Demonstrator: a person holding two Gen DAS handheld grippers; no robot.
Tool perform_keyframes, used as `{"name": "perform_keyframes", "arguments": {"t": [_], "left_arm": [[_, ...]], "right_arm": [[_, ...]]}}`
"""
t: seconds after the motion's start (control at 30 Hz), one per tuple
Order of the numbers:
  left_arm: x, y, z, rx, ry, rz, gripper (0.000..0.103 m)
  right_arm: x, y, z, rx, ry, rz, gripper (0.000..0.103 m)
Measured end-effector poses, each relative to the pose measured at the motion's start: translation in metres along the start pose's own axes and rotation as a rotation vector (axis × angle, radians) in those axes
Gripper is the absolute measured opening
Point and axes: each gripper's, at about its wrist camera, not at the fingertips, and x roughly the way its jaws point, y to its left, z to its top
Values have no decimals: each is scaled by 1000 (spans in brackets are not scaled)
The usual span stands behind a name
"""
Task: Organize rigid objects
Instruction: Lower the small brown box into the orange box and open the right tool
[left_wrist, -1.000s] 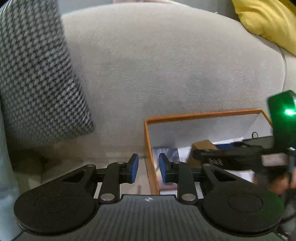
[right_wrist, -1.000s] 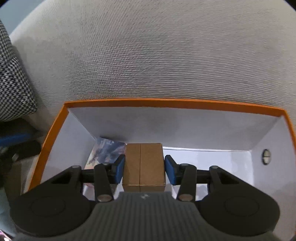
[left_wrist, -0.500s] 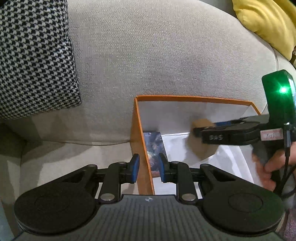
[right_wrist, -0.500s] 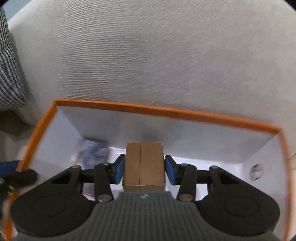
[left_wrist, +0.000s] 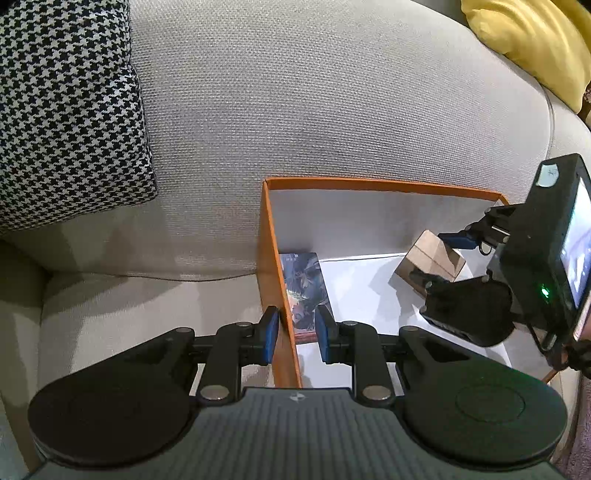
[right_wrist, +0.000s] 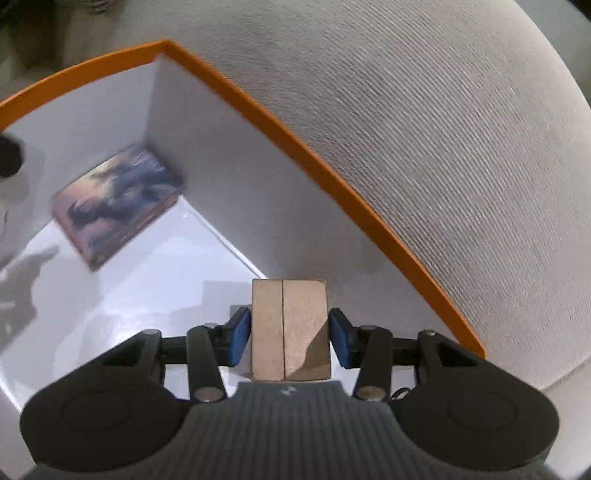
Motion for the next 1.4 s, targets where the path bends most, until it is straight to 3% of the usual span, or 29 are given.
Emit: {"name": "perform_keyframes", "arguments": {"t": [0.13,0.27,0.5,0.83,1.0,1.13,1.27,1.4], "left_arm": [[9,21,24,-3,5,-6,28],[1,24,28,-14,9,1,28],[-7,26,29,-23,12,6,28],[-4,27,31,-12,20,-5,28],[1,28,33,-10,27,0,28],[4,29,35,-21,33,-1,28],[4,28,34,-12,34,2,28],[1,28,34,-7,25,0,28]], "right_arm": [[-11,-13,-1,57,-2,100,56],[-22,-11,-5,116,8,193,55],[-5,-5,-11,132,68,165,56],[11,-21,-23,133,93,160,32],[5,-18,-32,-8,15,185,28],[9,-10,-31,-84,1,223,12],[18,-8,-31,-90,34,154,11],[20,-14,-31,-11,31,182,11]]}}
